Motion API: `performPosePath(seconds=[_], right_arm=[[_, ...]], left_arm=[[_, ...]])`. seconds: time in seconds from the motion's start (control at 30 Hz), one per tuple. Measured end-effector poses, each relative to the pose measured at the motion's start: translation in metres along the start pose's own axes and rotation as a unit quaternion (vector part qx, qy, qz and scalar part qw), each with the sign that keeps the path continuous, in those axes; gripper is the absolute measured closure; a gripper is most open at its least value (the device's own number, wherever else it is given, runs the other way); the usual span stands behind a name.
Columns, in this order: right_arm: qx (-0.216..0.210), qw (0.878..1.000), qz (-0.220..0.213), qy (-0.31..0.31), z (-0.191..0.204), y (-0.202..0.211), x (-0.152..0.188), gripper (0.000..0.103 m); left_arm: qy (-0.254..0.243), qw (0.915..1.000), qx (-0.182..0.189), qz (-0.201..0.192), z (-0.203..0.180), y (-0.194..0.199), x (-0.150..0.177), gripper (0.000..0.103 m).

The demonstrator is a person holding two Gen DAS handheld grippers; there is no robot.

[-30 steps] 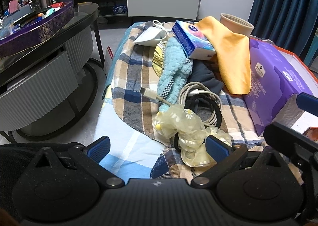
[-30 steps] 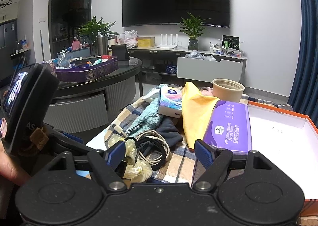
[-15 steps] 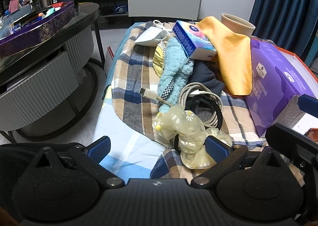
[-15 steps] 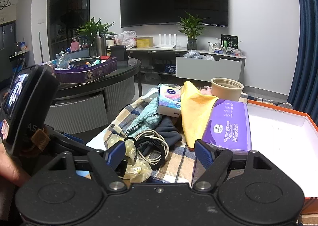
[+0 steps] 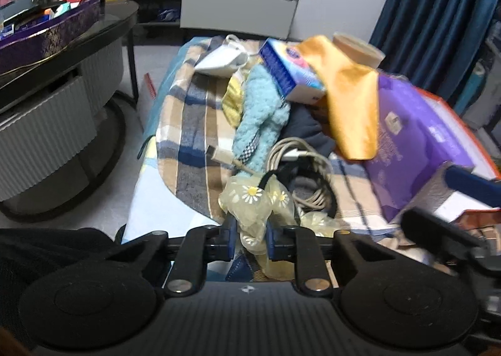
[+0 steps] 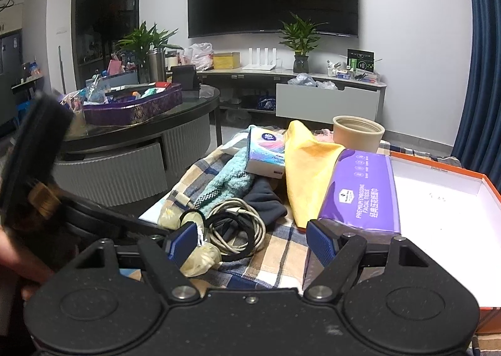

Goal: Organize soft objects
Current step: 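Close the left tool on the clear daisy-print plastic bag, then lift the bag with the left tool while the right tool grasps the white cable coil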

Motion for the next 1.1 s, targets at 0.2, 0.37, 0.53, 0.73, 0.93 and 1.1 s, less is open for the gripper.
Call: performPosePath(seconds=[0.2,0.37,0.53,0.73,0.93,1.1], right_arm=[[-0.005,1.000,0.015,0.021,0.008,-0.011,0.003,0.013],[-0.014,0.999,0.022,0.046,0.020,-0.029,0.000,0.013],[-0.015,0.997,0.028,0.068,0.034,-0.055,-0.003,0.013],[0.005,0.996,0.050,0.072,0.034,-0.090,-0.008,0.013],[0.013,0.994,0.080,0.068,0.030,-0.116,-0.005,0.012],[0.000,0.996,0.075,0.044,0.023,-0.115,-0.003,0.021]], left_arm=[[0.019,0.9993,-0.008,-0.030,0.017,0.014,-0.005,0.090],[0.060,0.9953,-0.018,-0.074,0.037,0.032,-0.018,0.090],[0.066,0.9945,-0.022,-0.078,0.042,0.028,-0.020,0.090],[0.067,0.9951,-0.012,-0.073,0.049,0.022,-0.019,0.090],[0.061,0.9969,-0.003,-0.050,0.051,0.009,-0.009,0.090],[0.061,0.9973,-0.002,-0.041,0.053,0.004,-0.007,0.089]])
Point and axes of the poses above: each gripper's, at about its wrist camera, not at the fingertips, and y roughly against the way its jaws point, z to its left, x to its underside, the point moved 6 cm from there along -y, roughly the way its jaws point, and after that the axes turned 6 degrees about z, right-handed, at the moved point
